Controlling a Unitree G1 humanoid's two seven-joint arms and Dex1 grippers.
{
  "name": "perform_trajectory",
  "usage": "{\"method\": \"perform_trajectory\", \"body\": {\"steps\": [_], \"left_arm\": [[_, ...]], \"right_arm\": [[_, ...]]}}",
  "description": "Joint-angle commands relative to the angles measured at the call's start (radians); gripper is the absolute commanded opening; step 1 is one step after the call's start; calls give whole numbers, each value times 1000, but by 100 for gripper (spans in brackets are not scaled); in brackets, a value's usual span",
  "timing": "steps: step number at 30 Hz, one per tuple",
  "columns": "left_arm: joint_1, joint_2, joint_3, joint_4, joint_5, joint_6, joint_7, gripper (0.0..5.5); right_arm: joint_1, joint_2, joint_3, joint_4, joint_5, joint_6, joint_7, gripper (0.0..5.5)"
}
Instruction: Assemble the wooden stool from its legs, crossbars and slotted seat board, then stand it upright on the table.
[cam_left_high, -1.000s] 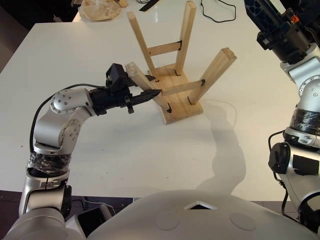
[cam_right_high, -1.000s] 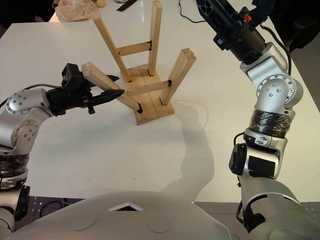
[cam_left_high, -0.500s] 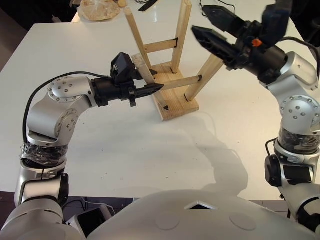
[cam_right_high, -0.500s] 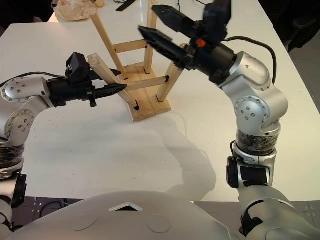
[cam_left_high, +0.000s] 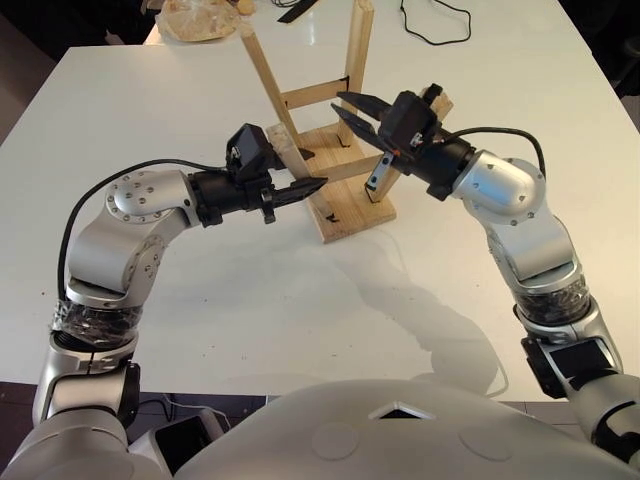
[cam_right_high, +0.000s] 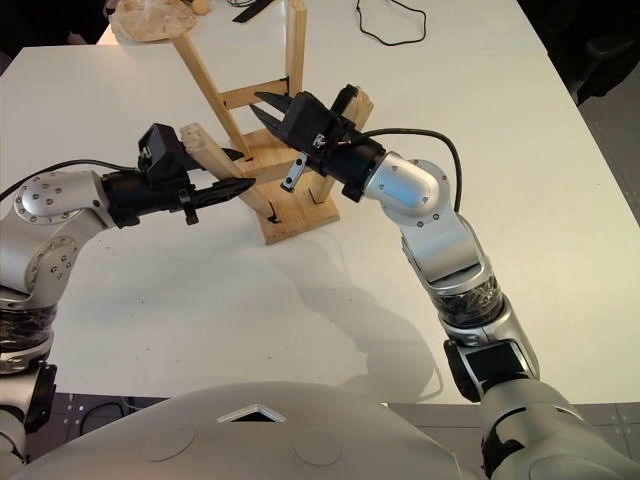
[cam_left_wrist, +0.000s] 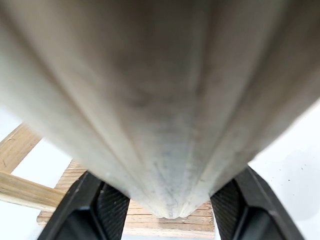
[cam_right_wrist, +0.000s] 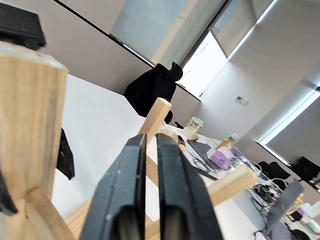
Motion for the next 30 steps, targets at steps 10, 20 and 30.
{"method": "perform_trajectory", "body": {"steps": [10,20,30], "left_arm": [[-6,1,-18,2,37,79,76,204],[-96,42,-110,30,56,184,45,204],[-140,58,-182,155,90,144,-19,204]], "right_arm": [[121,-42,187,122,-271,-80,34,0],[18,131,-53,-5,29,27,34,0],[-158,-104,-568,341,91,134,-241,0]]}}
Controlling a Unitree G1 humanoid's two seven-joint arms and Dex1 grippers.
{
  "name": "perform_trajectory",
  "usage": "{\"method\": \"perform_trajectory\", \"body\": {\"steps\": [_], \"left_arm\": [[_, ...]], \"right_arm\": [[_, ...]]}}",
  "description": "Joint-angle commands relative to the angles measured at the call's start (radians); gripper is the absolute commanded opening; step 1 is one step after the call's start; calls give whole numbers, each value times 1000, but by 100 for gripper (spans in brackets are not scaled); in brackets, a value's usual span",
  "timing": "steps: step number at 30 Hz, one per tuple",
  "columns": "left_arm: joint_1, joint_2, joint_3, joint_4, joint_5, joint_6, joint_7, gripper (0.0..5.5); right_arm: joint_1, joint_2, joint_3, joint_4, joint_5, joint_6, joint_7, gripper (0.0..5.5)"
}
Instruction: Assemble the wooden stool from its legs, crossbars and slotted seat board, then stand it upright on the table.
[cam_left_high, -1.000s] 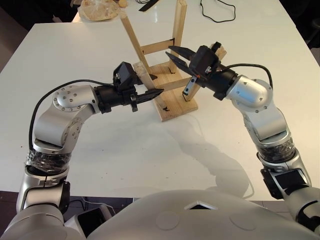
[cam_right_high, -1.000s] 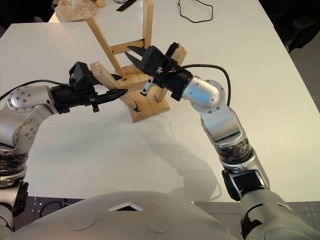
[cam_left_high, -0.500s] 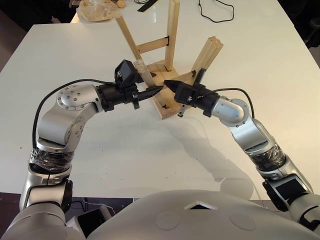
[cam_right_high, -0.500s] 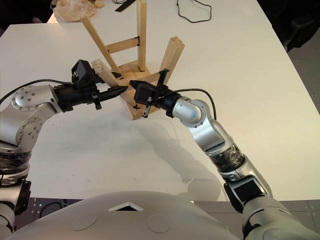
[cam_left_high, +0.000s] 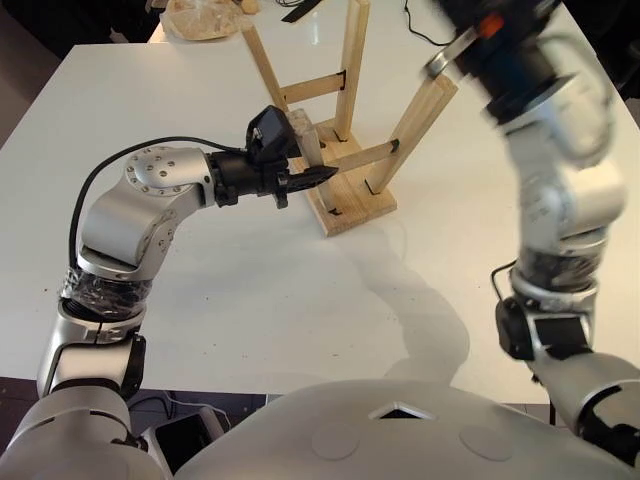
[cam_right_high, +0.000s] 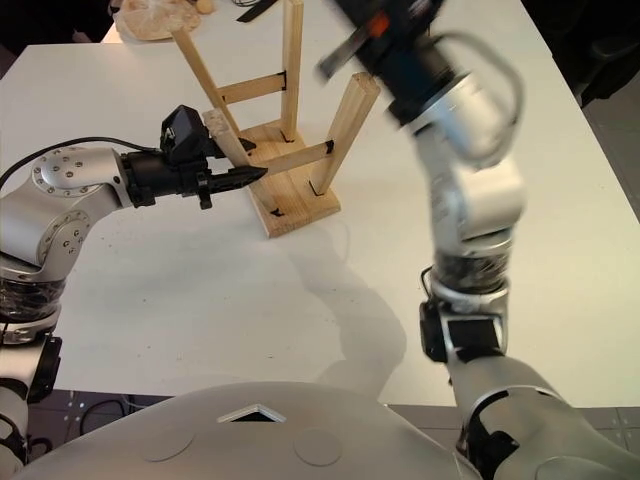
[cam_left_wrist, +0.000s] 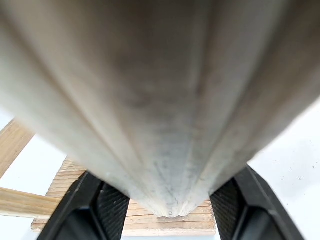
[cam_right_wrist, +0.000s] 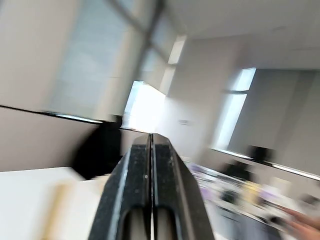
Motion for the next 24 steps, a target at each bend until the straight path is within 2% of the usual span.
{"method": "perform_trajectory", "body": {"steps": [1,3,6,8,11,15,18,19,24], "left_arm": [[32,44,-60,90,75,22,-44,204],[31,44,-55,107,71,-11,-71,204],[36,49,-44,138,60,-57,-118,204],[32,49,-40,159,48,-93,-162,204],[31,59,-30,183,39,-145,-228,204],[31,68,6,216,27,-191,-274,204],[17,55,44,241,46,-234,-242,204],[17,58,57,241,46,-240,-237,240],[77,107,137,137,33,-209,-216,304]], "right_arm": [[136,-141,-6,197,-206,50,-111,0],[228,-91,105,130,-168,112,-43,0],[339,68,312,-168,110,239,101,0],[379,157,392,-323,276,306,128,0],[400,171,364,-362,351,357,136,0],[394,67,275,-301,303,369,170,0],[370,11,225,-204,236,348,148,0],[362,2,212,-174,214,337,137,0],[376,-11,175,-133,198,320,138,0]]}}
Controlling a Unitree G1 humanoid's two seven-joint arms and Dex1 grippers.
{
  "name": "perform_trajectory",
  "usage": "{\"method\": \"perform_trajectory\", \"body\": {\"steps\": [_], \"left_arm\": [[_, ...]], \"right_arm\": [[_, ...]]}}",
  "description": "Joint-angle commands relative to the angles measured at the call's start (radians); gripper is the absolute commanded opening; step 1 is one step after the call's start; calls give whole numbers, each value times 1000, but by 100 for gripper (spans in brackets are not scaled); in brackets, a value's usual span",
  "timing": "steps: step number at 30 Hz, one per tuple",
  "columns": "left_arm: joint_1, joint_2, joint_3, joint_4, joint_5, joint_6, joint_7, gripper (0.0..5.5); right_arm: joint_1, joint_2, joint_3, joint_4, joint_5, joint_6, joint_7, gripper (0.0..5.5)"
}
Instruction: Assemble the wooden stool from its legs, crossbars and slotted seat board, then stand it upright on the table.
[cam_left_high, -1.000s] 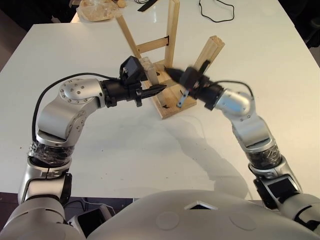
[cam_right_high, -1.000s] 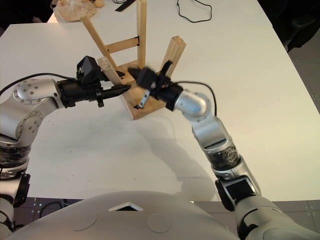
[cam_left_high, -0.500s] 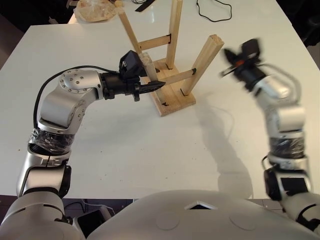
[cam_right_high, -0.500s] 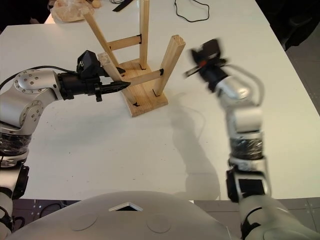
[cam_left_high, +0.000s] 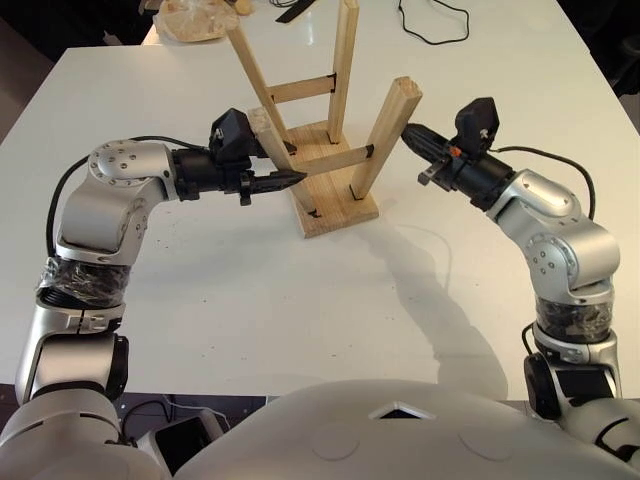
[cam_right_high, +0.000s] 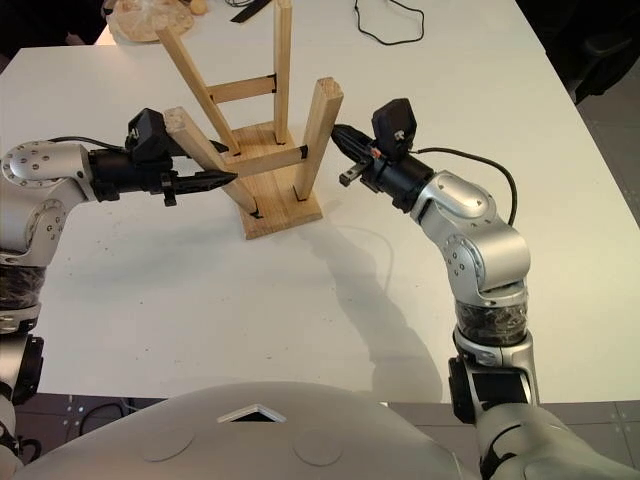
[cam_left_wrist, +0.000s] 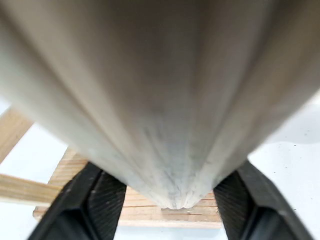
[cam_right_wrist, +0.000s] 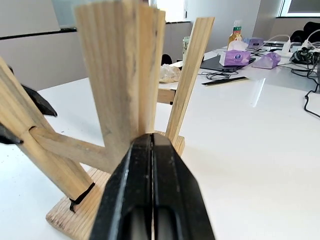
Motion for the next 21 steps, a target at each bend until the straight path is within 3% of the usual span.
{"method": "perform_trajectory", "body": {"steps": [1,8,11,14,15,18,21], "left_arm": [[57,52,72,-97,28,11,44,304],[198,165,251,-255,3,72,48,304],[348,121,405,-345,-5,167,170,304],[450,-57,492,-396,36,245,441,284],[446,-195,489,-432,54,235,597,272],[407,-598,353,-582,95,246,1005,220],[406,-800,193,-638,182,204,1191,177]], "right_arm": [[13,-8,-19,1,18,-14,18,0],[77,-53,-65,64,-26,-88,41,0],[95,-22,-127,74,-83,-146,-73,0],[138,59,-161,-3,-113,-149,-218,0],[154,85,-132,-57,-134,-133,-265,0],[138,201,-30,-188,-176,-87,-403,0],[85,279,36,-192,-238,-78,-503,0]]}}
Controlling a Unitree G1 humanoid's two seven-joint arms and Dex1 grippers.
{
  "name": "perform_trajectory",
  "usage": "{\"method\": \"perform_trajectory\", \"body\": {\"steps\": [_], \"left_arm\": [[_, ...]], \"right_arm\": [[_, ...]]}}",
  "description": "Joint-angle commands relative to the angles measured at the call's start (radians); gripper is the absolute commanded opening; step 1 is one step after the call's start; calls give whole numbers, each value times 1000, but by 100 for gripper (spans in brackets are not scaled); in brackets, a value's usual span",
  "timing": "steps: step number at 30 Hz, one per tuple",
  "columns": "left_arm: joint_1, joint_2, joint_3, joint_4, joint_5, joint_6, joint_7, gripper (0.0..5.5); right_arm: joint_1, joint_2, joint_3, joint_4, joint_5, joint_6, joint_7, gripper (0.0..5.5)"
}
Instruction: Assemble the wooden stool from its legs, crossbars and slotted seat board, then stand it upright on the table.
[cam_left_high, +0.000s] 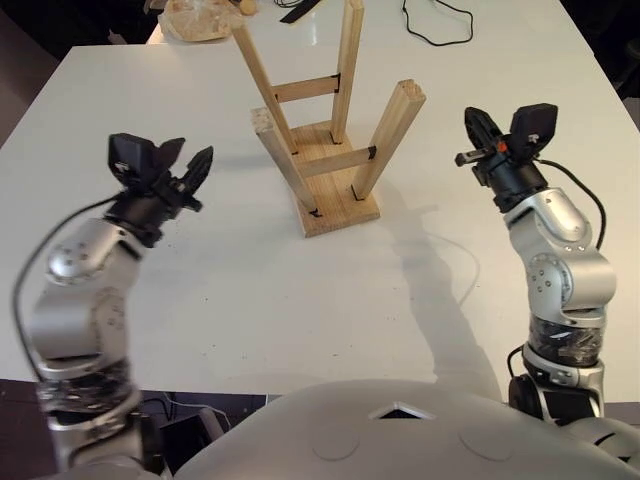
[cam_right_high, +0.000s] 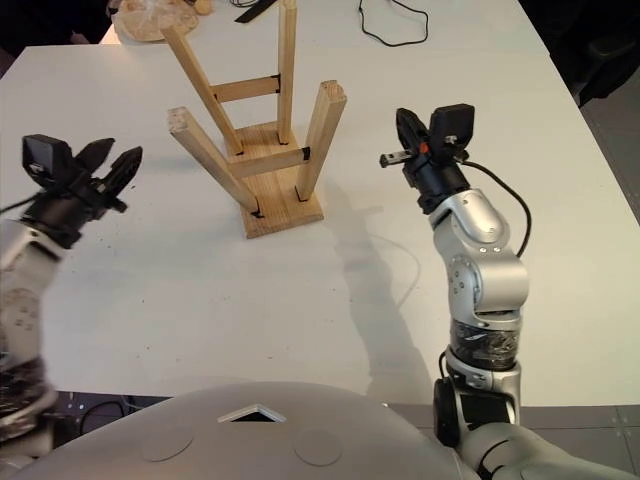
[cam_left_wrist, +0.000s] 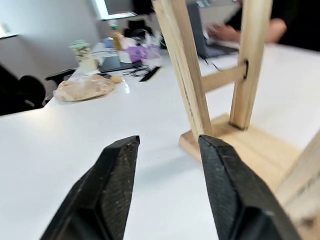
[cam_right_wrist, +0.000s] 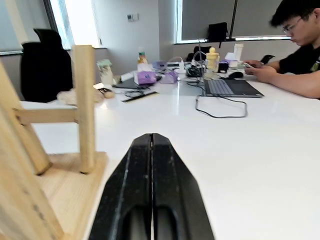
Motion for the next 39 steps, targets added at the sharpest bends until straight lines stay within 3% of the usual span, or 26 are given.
{"method": "perform_trajectory", "body": {"steps": [1,4,8,11,16,20,24,26,29,33,35,39], "left_arm": [[-28,-447,-267,-159,156,-28,465,161],[-31,-481,-378,-149,224,-39,492,118],[-55,-505,-411,-95,277,-57,538,59],[-107,-453,-440,-19,339,-105,532,11],[-148,-440,-416,98,366,-173,503,5],[-95,-444,-372,57,382,-183,532,5],[-59,-397,-191,-45,393,-154,576,5],[-106,-379,-131,-70,364,-129,565,5],[-183,-444,-205,-54,252,-54,502,5],[-166,-488,-480,7,220,29,411,5],[-147,-498,-515,8,229,48,418,5],[-129,-474,-467,7,251,52,437,5]], "right_arm": [[-74,144,146,-91,-107,67,-188,0],[-100,136,206,-35,-114,79,-141,0],[-171,92,256,29,-130,46,-43,0],[-195,88,290,84,-144,19,4,0],[-168,127,325,95,-181,24,-25,0],[-153,149,252,122,-263,14,-148,0],[-155,170,42,64,-262,15,-277,0],[-150,191,18,4,-245,44,-292,0],[-141,274,131,-45,-188,122,-263,0],[-110,255,404,-63,-173,233,-151,0],[-118,233,411,-53,-174,262,-125,0],[-104,200,395,-54,-177,291,-100,0]]}}
